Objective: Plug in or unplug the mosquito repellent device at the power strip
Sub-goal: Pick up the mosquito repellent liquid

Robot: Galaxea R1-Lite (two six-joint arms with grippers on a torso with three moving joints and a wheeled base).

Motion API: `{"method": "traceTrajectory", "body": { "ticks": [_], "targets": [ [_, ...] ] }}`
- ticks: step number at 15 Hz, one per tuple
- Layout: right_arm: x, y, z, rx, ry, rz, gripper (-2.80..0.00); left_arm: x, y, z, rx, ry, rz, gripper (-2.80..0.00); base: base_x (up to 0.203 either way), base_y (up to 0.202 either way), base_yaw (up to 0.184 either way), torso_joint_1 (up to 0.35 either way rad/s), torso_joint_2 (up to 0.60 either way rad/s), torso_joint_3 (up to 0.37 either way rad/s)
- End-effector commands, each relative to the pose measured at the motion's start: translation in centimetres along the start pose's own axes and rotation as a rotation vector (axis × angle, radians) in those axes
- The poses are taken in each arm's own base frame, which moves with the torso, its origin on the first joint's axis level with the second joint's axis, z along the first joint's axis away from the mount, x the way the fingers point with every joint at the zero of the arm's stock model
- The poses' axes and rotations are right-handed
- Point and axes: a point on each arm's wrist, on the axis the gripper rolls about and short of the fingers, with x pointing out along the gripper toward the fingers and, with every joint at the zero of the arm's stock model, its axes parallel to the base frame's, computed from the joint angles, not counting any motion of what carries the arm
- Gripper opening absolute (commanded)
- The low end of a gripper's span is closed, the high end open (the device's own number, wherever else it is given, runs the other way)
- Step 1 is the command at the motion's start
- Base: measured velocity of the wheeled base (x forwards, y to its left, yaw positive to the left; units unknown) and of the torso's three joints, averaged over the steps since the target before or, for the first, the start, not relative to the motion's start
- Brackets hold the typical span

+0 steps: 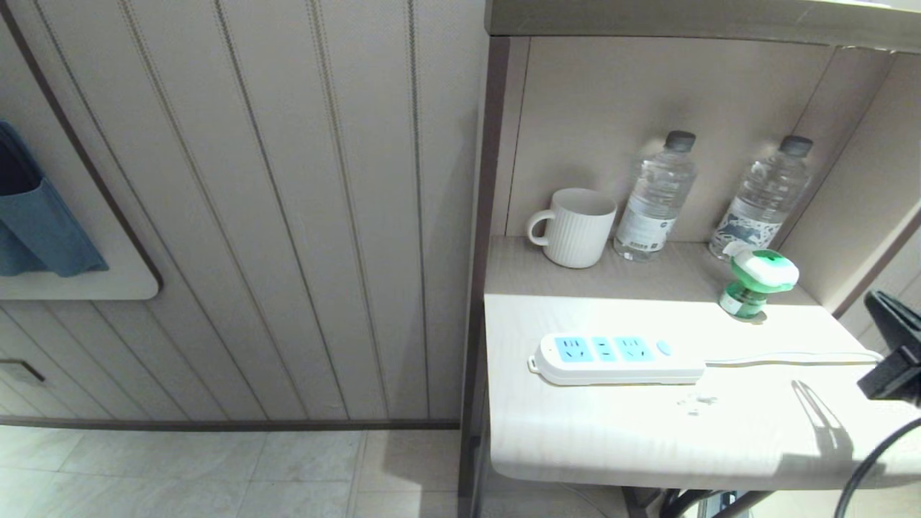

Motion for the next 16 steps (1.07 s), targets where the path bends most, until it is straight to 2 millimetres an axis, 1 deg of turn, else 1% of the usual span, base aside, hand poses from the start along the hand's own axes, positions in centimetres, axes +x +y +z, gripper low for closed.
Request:
{"method": "traceTrajectory", "body": {
  "ticks": [1, 2, 4, 5, 12, 14, 16],
  "targets": [
    [2.5, -0.1, -2.0, 0.005, 0.065, -0.013, -2.8, 0.0, 0.0, 0.0, 0.0, 0.001, 0.001, -2.8, 0.0, 0.0, 0.0, 0.0, 0.0, 0.0],
    [3.0, -0.5, -1.9, 0.008, 0.051, -0.039, -2.8, 0.0, 0.0, 0.0, 0.0, 0.002, -0.001, -2.8, 0.0, 0.0, 0.0, 0.0, 0.0, 0.0],
    [3.6, -0.8, -1.6, 0.051, 0.029, -0.053, -2.8, 0.0, 0.0, 0.0, 0.0, 0.001, -0.001, -2.8, 0.0, 0.0, 0.0, 0.0, 0.0, 0.0],
    [3.8, -0.8, -1.5, 0.069, 0.021, -0.053, 0.0, 0.0, 0.0, 0.0, 0.0, 0.0, 0.0, -2.8, 0.0, 0.0, 0.0, 0.0, 0.0, 0.0],
    [3.7, -1.0, -1.0, 0.039, -0.003, -0.062, 0.0, 0.0, 0.0, 0.0, 0.0, 0.001, -0.001, -2.8, 0.0, 0.0, 0.0, 0.0, 0.0, 0.0],
    [3.6, -1.6, -1.2, 0.031, 0.005, -0.095, 0.0, 0.0, 0.0, 0.0, 0.0, -0.001, 0.0, -2.8, 0.0, 0.0, 0.0, 0.0, 0.0, 0.0],
    [3.9, -1.7, -1.6, 0.04, 0.026, -0.097, 0.0, 0.0, 0.0, 0.0, 0.0, 0.001, -0.001, -2.8, 0.0, 0.0, 0.0, 0.0, 0.0, 0.0]
  ]
}}
